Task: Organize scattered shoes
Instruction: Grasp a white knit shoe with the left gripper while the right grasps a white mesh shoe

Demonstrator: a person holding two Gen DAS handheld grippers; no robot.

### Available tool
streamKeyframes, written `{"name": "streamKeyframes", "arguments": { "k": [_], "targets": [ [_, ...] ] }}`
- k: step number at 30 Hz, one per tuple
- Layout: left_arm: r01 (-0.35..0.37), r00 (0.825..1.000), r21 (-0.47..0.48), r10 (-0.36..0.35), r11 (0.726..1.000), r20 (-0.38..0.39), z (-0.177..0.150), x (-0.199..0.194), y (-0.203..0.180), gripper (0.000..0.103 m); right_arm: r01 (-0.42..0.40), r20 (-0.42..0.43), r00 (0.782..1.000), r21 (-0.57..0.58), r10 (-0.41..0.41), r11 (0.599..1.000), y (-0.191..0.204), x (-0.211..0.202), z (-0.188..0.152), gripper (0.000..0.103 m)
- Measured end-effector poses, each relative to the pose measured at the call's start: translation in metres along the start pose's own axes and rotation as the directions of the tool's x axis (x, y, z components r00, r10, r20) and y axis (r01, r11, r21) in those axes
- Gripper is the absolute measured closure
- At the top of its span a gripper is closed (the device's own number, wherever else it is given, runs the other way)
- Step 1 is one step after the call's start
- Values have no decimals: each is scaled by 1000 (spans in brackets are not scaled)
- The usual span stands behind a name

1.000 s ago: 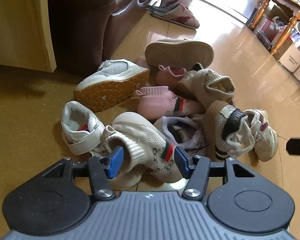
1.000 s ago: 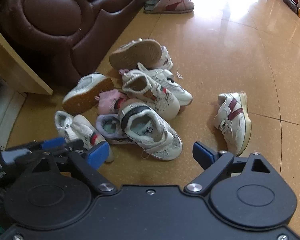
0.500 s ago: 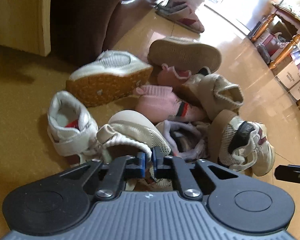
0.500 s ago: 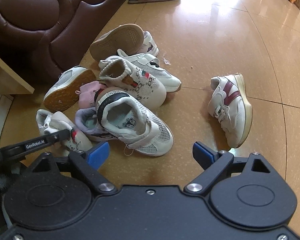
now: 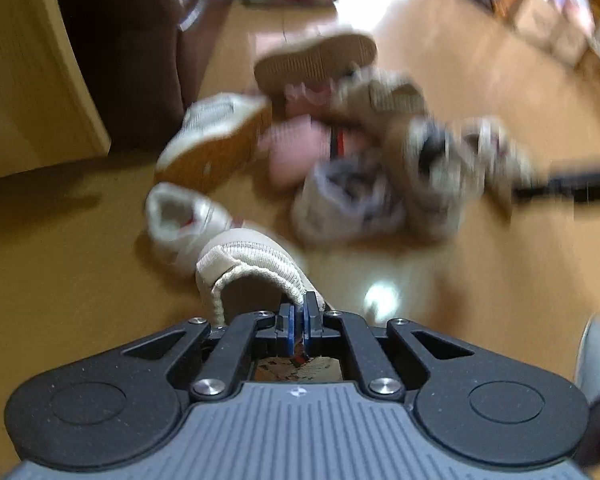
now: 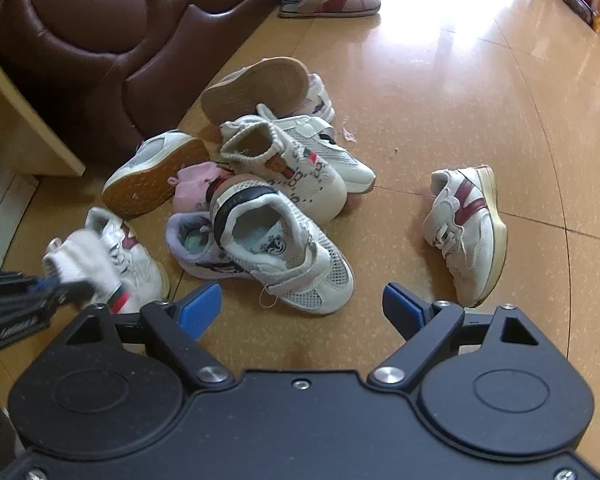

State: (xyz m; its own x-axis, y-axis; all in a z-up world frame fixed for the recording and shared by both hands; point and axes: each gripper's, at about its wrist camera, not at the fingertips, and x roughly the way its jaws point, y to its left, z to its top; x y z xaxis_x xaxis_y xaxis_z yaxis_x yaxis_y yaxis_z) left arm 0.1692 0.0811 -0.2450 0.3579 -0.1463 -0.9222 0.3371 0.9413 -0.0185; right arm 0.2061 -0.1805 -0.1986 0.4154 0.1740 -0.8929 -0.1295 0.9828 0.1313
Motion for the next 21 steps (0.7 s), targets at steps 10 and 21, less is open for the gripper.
{"name": "streamKeyframes", "arguments": {
  "k": [10, 21],
  "targets": [
    [-36, 988, 244, 71, 969, -134, -48, 20, 22, 100, -3, 23, 1000, -152, 6, 988, -11, 35, 5, 47],
    [32, 994, 302, 0, 953, -105, -47, 39, 27, 99, -36, 28, 999, -304, 47, 952, 1, 72, 27, 73]
  ]
}}
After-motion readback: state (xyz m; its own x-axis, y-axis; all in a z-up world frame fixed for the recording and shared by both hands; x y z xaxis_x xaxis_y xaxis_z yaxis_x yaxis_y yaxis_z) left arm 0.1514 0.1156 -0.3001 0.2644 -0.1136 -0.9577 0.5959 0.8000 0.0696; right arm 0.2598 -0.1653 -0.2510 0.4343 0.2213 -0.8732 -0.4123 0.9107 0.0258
